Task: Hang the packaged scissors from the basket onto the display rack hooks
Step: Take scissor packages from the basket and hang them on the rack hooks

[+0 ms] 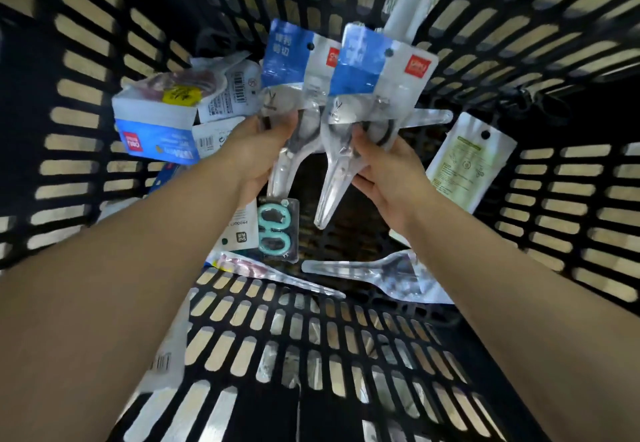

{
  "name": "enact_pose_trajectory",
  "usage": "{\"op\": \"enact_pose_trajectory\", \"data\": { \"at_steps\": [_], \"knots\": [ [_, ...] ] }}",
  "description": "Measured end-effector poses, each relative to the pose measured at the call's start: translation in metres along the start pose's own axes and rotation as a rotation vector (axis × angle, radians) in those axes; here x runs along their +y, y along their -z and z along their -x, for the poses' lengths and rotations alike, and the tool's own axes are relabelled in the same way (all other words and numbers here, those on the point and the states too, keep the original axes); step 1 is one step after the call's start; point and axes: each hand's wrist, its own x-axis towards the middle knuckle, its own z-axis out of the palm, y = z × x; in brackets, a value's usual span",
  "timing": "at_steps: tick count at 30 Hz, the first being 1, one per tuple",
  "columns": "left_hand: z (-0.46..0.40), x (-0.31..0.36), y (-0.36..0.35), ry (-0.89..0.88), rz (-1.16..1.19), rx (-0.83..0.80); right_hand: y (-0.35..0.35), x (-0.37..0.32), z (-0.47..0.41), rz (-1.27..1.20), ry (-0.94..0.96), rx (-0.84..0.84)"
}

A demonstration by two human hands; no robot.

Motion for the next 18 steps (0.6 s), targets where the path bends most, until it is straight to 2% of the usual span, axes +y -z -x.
{"op": "enact_pose_trajectory", "data": {
  "at_steps": [6,11,18],
  "knots": [
    [0.07,0.03,-0.003,-0.021,0.106,0.024,0.003,-0.047,0.081,0.06,0.053,0.04],
    [0.174,0.101,0.0,-0.132,0.226,0.024,0.0,-0.106,0.181,0.135,0.093,0.048],
    [0.375,0.237,0.038,-0.351,0.331,0.109,-0.049,-0.251,0.378,0.195,0.262,-0.162]
  ]
}}
